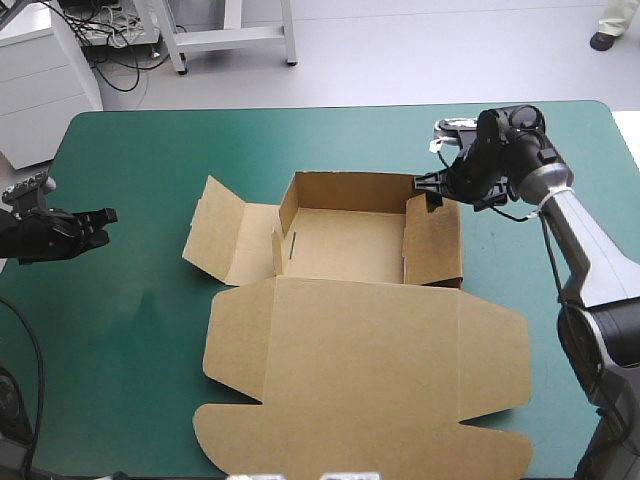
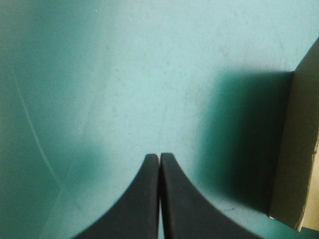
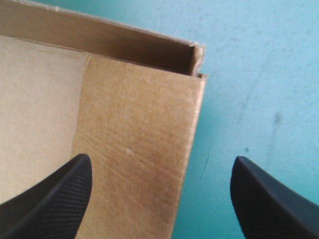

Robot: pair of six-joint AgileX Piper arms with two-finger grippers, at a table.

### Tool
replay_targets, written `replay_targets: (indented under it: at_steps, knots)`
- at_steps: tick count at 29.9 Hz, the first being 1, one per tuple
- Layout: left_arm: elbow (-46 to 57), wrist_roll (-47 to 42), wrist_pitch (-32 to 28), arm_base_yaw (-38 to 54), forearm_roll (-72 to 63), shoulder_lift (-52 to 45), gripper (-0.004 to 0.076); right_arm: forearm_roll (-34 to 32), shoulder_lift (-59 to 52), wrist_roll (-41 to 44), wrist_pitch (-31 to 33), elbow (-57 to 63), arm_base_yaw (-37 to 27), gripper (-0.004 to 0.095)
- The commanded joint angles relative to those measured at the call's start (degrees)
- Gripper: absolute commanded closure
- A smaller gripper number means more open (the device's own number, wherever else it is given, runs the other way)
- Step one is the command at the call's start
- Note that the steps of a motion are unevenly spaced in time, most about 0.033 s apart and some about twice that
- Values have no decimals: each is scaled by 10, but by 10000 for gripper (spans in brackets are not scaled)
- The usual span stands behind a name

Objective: Fold the box

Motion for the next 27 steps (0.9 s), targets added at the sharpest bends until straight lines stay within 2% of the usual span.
replay_targets:
  at_steps: [1, 6, 15, 27]
  knots:
    - [-12, -2, -11, 1, -21, -21, 756, -17, -46, 13, 21, -38, -10, 174]
    - [-12, -2, -11, 1, -21, -21, 756, 4, -85, 33, 21, -18, -10, 174]
    - [-12, -3, 0, 1, -38, -21, 756, 50, -134, 35, 20, 96, -10, 174]
    - [-12, -10, 0, 1, -40, -21, 756, 52, -94, 35, -63, 156, -10, 174]
